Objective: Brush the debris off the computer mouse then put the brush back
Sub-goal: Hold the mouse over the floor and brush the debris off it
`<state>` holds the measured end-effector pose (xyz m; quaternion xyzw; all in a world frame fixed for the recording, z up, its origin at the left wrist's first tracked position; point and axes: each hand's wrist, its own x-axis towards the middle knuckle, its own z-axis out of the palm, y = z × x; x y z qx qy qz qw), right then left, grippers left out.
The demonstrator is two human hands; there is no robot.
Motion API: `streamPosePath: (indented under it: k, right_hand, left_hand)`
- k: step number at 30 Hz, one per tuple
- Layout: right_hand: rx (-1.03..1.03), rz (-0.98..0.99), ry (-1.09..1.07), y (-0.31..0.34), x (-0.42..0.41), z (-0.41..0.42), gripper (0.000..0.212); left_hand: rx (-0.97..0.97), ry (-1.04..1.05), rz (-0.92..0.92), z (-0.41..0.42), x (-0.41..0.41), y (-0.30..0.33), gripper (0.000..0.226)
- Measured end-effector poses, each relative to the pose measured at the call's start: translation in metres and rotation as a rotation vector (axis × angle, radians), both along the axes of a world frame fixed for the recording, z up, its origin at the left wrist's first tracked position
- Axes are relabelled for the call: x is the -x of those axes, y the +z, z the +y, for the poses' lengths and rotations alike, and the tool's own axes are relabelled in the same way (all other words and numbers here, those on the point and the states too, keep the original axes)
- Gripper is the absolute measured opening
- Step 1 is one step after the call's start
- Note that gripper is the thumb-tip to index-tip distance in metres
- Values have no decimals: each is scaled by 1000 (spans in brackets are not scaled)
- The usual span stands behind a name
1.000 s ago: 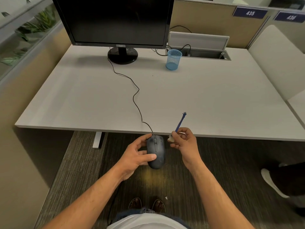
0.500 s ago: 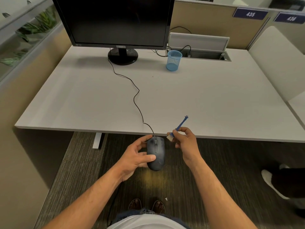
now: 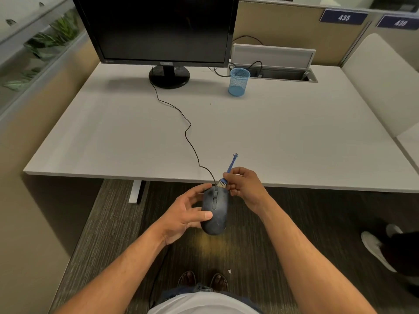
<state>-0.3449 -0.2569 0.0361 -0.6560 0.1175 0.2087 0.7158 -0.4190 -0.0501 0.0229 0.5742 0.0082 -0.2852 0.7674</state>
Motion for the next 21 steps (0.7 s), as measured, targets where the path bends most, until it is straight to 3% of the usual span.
streamPosePath:
  k: [11,21]
  right_hand:
    - [37,5,120,-6,3,-18,10]
    - [101,-28,60,-3,-1,-3,17]
  left_hand:
    - [-13,-45,6,7,3,-5,81]
    - [-6,-50,-14,2,0,-2,79]
